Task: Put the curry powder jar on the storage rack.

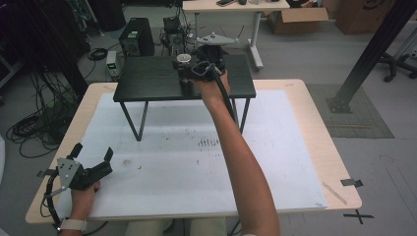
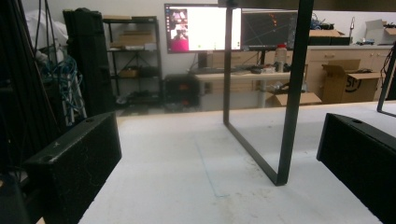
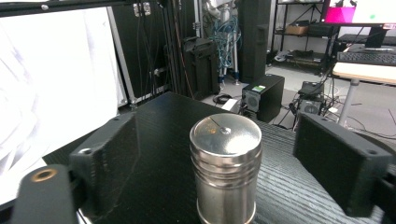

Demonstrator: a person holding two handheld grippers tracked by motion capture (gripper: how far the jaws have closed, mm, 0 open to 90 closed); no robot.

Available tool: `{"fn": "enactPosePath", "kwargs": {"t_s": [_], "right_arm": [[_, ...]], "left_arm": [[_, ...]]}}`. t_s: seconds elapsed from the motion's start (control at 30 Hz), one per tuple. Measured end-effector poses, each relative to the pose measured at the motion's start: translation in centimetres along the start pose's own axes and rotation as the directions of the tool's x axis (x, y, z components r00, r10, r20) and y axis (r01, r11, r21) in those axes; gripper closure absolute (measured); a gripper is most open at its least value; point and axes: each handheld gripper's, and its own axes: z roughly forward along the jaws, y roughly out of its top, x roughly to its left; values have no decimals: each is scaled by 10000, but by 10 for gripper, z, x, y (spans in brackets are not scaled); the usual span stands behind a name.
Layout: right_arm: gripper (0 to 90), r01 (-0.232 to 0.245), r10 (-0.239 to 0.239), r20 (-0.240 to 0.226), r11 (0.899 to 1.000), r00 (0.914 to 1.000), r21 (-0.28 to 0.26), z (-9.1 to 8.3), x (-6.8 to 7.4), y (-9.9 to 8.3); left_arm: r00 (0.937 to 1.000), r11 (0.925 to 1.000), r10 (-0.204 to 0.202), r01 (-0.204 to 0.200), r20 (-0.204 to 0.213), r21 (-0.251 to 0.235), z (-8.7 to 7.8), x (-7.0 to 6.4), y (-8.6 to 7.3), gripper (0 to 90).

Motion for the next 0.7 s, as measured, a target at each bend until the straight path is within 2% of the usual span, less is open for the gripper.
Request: {"fn": "enactPosePath", "kwargs": {"t_s": [0.17, 0.33, 0.7], "right_arm": [[74, -24, 24, 64, 10000, 10000, -23, -8, 0, 1], [39, -234, 232, -70, 9993, 9997, -298, -20, -2, 1], [4, -26, 18, -286, 9996, 9996, -288, -45, 1, 0]], "left_arm": [[10000, 10000, 12, -12, -1, -9, 0, 0, 0, 2], [10000, 10000, 22, -22, 1, -21, 0, 0, 0, 2], [10000, 10000, 37, -37, 2, -24, 0, 0, 0, 2]]}}
